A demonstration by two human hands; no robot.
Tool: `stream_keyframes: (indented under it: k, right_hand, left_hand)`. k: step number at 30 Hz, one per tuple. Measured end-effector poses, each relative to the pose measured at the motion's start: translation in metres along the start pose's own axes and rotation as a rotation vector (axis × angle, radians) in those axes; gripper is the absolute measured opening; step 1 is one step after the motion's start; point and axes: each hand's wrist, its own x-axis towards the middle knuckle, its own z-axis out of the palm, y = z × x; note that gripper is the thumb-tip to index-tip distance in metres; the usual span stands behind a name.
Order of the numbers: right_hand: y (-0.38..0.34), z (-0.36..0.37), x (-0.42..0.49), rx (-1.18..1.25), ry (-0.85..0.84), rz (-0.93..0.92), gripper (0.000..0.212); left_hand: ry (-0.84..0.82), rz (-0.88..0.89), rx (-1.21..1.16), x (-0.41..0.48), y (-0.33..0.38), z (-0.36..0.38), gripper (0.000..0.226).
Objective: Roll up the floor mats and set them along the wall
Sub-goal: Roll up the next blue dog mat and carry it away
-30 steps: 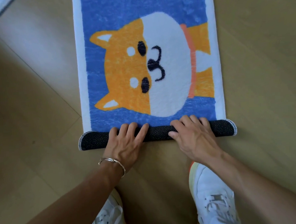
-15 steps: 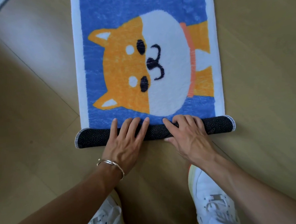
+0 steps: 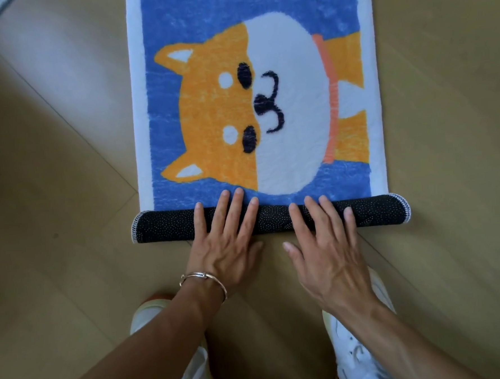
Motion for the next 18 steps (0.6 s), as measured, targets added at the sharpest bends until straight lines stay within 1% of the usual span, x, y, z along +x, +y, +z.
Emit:
stream_keyframes:
  k: [4,8,12,15,18]
  right_hand:
    - [0.009,0.005,0.019,-0.028,-0.022,-0.015,0.052]
    - [0.015,0.007,0.046,-0.048,-0.049,-0.031,0.052]
    - [0.014,0.003,0.056,-0.03,-0.055,-0.003,0.053]
    - [0.014,0.0,0.062,-0.006,-0.036,0.0,0.054]
    - [0.015,-0.008,0.07,0.035,0.03,0.007,0.053]
  left_hand:
    - [0.0,-0.034,-0.006,0.0,0.002,-0.003,0.067]
    - [0.012,-0.062,-0.027,0.008,-0.001,-0.014,0.065]
    - [-0.023,-0.053,-0.02,0.021,-0.008,-0.022,0.071]
    - [-0.048,-0.066,-0.031,0.035,-0.013,-0.027,0.075]
    - [-0.048,-0.062,-0.034,0.044,-0.015,-0.03,0.076]
